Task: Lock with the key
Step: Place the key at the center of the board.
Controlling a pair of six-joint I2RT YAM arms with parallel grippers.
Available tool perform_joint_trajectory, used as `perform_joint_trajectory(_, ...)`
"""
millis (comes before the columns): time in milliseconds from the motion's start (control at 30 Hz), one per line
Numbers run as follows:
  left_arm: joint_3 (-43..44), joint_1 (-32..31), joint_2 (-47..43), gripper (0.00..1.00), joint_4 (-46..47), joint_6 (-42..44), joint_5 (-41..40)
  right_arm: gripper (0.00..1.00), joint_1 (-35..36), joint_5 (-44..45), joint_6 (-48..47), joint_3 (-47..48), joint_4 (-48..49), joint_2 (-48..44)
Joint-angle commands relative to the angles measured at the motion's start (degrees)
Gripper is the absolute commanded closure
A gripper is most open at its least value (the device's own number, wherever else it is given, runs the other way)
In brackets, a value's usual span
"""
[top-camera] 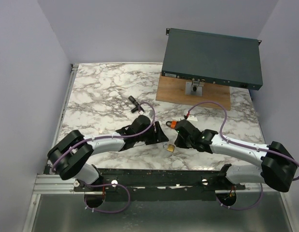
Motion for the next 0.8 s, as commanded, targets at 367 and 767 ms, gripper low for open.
perform_joint_trajectory(367, 6.9, 0.1, -19.2, 0.18, -20.4, 11.2, -7.9, 0.75, -0.3, -3.2, 3.6, -2.3, 3.1, 2.2)
perform_joint_trajectory(767, 9.0, 3.8, -29.1, 0.09, -27.5, 14.5, -6.8, 0.26, -0.3, -0.9, 2.3, 1.7, -0.8, -0.3)
